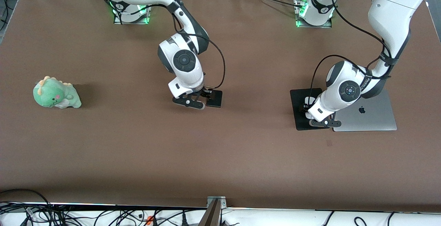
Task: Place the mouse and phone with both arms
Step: 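Lower the mouse onto the pad while the right gripper grasps the phone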
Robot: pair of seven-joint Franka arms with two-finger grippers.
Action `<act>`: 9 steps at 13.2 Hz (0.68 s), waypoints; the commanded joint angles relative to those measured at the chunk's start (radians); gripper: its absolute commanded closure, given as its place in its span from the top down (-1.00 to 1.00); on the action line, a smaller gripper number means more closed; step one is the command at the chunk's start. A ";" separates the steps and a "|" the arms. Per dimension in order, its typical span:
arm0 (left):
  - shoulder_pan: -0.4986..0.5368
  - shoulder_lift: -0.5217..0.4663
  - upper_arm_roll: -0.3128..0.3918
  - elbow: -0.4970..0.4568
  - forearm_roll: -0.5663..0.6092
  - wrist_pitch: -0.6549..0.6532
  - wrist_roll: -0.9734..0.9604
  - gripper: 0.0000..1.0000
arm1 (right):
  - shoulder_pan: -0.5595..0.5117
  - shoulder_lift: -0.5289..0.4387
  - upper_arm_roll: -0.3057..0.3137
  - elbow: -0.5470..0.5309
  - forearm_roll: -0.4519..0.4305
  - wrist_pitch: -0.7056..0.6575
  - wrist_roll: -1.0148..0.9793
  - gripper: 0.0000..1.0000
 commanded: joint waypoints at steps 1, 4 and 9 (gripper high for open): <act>0.007 -0.016 -0.004 -0.004 0.026 0.002 -0.024 1.00 | 0.020 0.040 -0.009 0.017 0.002 0.050 0.027 1.00; 0.009 -0.032 -0.004 0.008 0.026 -0.007 -0.021 1.00 | 0.042 0.077 -0.009 0.018 0.001 0.119 0.055 1.00; 0.012 -0.143 -0.018 0.007 0.023 -0.084 -0.014 1.00 | 0.066 0.128 -0.012 0.037 -0.042 0.170 0.056 1.00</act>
